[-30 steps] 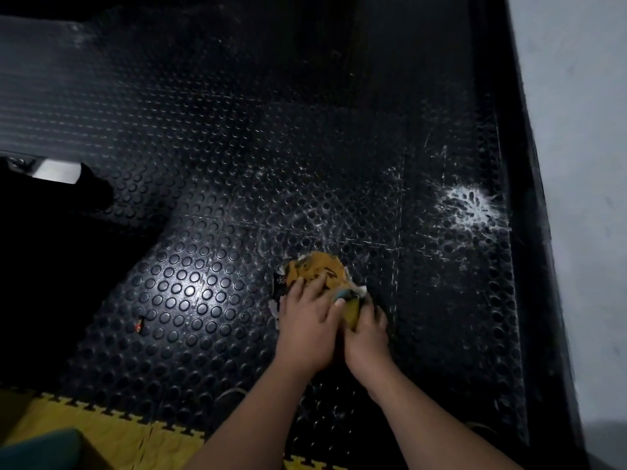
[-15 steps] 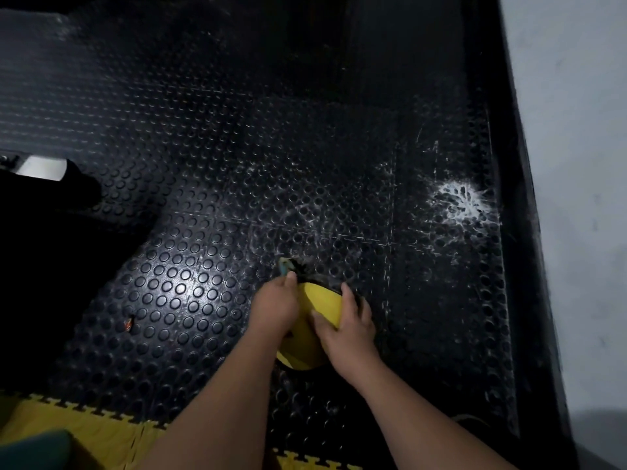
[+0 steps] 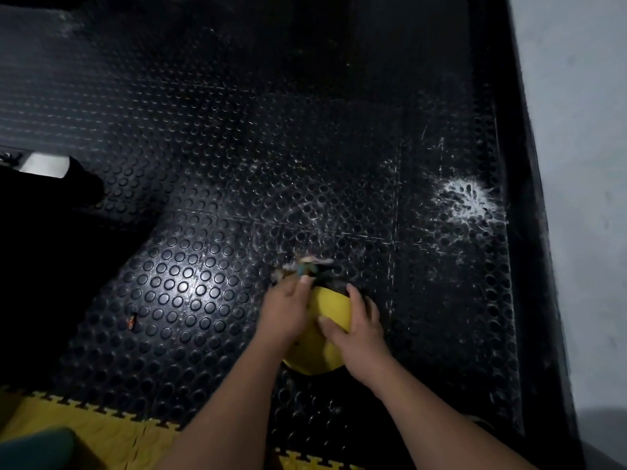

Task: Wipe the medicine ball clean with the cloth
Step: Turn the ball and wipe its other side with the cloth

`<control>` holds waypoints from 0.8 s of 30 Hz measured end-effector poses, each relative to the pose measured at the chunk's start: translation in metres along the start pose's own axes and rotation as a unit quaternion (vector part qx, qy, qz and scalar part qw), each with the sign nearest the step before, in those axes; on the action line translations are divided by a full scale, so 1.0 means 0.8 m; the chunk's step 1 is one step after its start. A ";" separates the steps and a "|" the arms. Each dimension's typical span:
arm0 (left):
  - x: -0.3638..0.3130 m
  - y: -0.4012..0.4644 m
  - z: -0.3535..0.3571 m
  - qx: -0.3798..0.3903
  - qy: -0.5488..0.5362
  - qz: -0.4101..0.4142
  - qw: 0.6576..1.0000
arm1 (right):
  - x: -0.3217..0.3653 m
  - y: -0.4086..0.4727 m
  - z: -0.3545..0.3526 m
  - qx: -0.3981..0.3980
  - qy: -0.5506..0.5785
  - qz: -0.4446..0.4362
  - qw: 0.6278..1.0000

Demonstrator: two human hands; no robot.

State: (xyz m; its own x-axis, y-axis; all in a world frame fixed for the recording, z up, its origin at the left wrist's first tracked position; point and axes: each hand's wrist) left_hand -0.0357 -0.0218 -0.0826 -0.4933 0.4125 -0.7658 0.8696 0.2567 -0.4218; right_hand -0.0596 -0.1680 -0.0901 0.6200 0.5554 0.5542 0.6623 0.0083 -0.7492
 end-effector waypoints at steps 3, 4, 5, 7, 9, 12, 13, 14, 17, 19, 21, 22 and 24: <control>0.019 0.018 -0.026 0.015 -0.022 -0.136 0.990 | 0.002 -0.004 0.000 0.016 0.016 -0.004 1.000; 0.018 0.016 -0.026 0.010 -0.027 -0.138 0.990 | 0.000 -0.003 -0.001 0.014 0.026 -0.003 1.000; 0.016 0.013 -0.021 0.006 -0.041 -0.124 0.991 | -0.002 0.002 -0.005 0.015 0.044 0.002 0.999; 0.015 -0.002 -0.009 -0.012 -0.085 -0.092 0.992 | -0.003 0.007 -0.016 0.038 0.105 0.033 0.993; 0.015 -0.010 -0.008 -0.036 -0.146 -0.098 0.984 | -0.002 0.009 -0.023 0.066 0.131 0.042 0.988; 0.015 -0.011 -0.017 -0.072 -0.197 -0.079 0.975 | 0.003 -0.001 -0.021 0.047 0.111 0.000 0.993; 0.017 -0.010 -0.019 -0.080 -0.223 -0.074 0.969 | 0.002 -0.003 -0.019 0.028 0.106 -0.022 0.994; 0.016 -0.012 -0.020 -0.085 -0.256 -0.078 0.960 | 0.000 -0.003 -0.018 0.013 0.099 -0.033 0.995; 0.010 -0.016 -0.021 -0.067 -0.290 -0.105 0.949 | 0.004 -0.001 -0.017 0.013 0.076 0.002 0.997; 0.003 -0.018 -0.023 -0.057 -0.258 -0.114 0.958 | 0.007 0.002 -0.011 0.022 0.045 0.026 0.998; -0.001 -0.021 -0.018 -0.053 -0.191 -0.061 0.978 | 0.012 0.008 -0.006 0.017 0.030 0.042 0.999; -0.001 -0.023 -0.010 -0.056 -0.128 -0.002 0.990 | 0.013 0.012 -0.006 0.011 0.027 0.046 0.999; 0.001 -0.029 0.011 -0.020 0.046 0.128 0.991 | 0.015 0.020 -0.011 -0.005 0.024 0.049 0.999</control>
State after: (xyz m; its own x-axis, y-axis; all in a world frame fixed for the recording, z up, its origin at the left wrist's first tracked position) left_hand -0.0563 -0.0350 -0.0779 -0.2591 0.5453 -0.7972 0.9656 0.1668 -0.1997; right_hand -0.0383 -0.1683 -0.0922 0.7011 0.5132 0.4950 0.6010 -0.0518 -0.7975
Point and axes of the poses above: each hand's wrist, its own y-axis towards the middle knuckle, its own z-axis out of the palm, x = y × z, and after that the axes turned 7 degrees about z, right-handed
